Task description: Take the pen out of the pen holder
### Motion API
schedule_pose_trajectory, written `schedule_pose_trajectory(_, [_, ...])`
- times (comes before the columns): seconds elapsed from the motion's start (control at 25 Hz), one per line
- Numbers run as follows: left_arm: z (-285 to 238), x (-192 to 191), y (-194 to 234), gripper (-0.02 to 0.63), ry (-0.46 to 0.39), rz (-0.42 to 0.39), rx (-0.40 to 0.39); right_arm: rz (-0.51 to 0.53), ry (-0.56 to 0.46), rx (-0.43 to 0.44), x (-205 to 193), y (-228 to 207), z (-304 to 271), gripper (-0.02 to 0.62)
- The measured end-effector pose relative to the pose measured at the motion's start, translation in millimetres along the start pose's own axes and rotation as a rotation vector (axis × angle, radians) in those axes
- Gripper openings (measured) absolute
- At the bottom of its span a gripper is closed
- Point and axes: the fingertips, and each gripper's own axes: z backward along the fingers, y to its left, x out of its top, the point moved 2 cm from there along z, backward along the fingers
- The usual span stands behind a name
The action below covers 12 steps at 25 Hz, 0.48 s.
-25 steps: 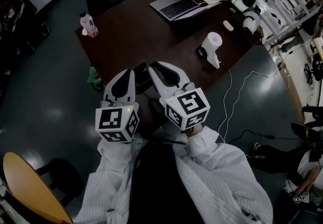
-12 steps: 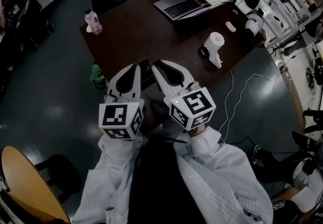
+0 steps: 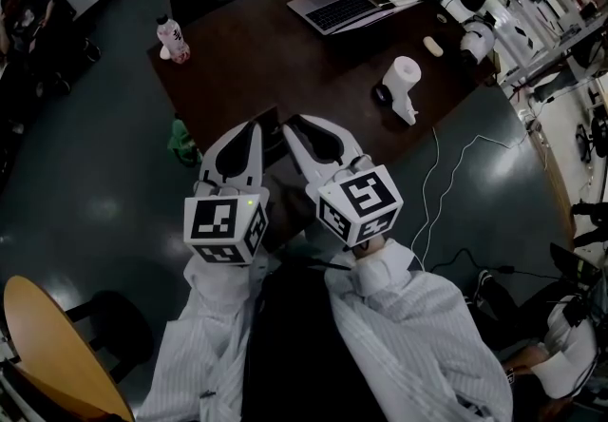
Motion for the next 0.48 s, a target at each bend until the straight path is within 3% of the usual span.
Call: schedule_pose_trajectory(0.48, [-4.8, 0.5, 1.1, 0.003, 0.004, 0.005, -0.002, -0.004, 0.002, -0.003, 1.8, -3.6, -1.6, 0.060])
